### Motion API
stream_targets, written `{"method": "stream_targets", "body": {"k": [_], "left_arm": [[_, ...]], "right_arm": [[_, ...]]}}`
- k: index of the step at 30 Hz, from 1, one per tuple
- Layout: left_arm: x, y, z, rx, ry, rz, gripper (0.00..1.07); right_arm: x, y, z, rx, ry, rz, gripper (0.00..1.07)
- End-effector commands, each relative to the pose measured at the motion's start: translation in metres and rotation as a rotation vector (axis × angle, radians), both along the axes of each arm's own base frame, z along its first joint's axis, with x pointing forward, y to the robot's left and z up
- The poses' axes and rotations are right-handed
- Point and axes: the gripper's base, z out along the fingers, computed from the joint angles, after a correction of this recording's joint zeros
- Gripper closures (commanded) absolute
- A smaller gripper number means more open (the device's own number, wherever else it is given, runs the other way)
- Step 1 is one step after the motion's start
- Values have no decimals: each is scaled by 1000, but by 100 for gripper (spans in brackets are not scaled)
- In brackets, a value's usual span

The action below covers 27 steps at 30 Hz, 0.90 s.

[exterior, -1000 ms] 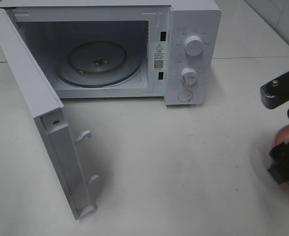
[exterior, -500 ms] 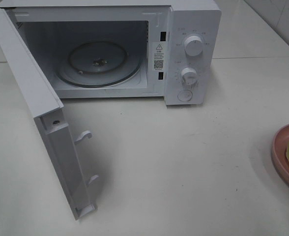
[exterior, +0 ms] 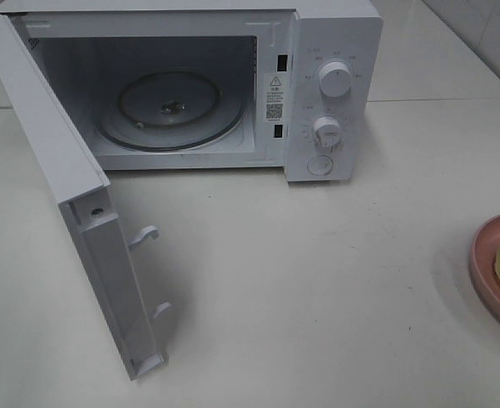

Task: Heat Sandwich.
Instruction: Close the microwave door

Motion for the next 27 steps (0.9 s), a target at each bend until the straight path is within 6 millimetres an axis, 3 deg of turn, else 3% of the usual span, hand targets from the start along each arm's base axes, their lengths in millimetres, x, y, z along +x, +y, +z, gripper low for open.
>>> {"method": "stream_targets", "body": {"k": [1,6,14,27], "left_arm": [[-1,0,1,-5,-16,1,9],[-1,0,1,-5,-16,1,9],[-1,0,1,-5,-16,1,9],[0,0,1,-5,-14,1,9]], "right_arm": [[-6,-4,-3,0,-26,18,31],[-19,-11,-10,38,-94,-59,31],[-38,-16,-2,156,-320,-183,31],[-52,-16,-12,184,-422,-308,31]]}}
